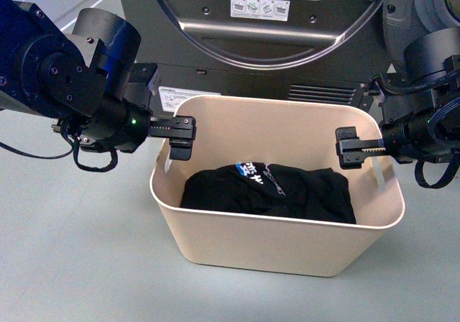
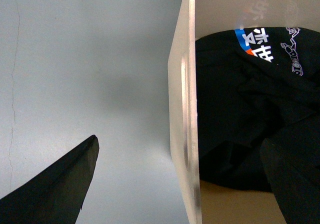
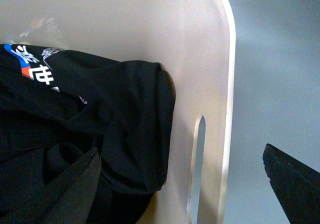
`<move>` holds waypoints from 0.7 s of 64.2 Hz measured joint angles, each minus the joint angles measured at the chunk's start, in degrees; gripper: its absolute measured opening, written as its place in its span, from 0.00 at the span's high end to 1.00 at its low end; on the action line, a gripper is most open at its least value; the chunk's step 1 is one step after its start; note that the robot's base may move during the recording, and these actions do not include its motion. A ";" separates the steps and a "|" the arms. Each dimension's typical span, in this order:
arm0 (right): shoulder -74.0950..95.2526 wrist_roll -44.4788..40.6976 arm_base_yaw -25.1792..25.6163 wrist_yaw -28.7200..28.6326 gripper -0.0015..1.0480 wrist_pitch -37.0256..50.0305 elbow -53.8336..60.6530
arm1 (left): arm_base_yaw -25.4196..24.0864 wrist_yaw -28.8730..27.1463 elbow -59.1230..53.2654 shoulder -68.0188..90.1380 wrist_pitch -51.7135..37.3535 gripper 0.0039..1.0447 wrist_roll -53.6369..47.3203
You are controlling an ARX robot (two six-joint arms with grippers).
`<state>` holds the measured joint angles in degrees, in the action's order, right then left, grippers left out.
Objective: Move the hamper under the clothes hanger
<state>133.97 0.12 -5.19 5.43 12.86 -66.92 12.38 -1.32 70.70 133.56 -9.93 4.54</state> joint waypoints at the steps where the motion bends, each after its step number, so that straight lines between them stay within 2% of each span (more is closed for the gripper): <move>1: 0.39 -0.02 0.11 0.13 0.08 0.02 -0.13 | 0.00 0.00 0.00 0.20 -0.13 0.06 0.00; 23: 4.59 0.76 2.19 0.81 0.10 -1.11 -4.11 | 0.28 -0.61 1.05 3.41 -0.87 0.06 -0.11; 45: 6.75 0.74 2.58 1.84 0.60 -1.81 -5.46 | 0.94 -2.08 2.71 4.90 -0.94 0.56 -0.17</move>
<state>140.73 0.86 -2.61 7.27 11.05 -72.38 13.32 -3.40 73.41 138.45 -10.87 4.36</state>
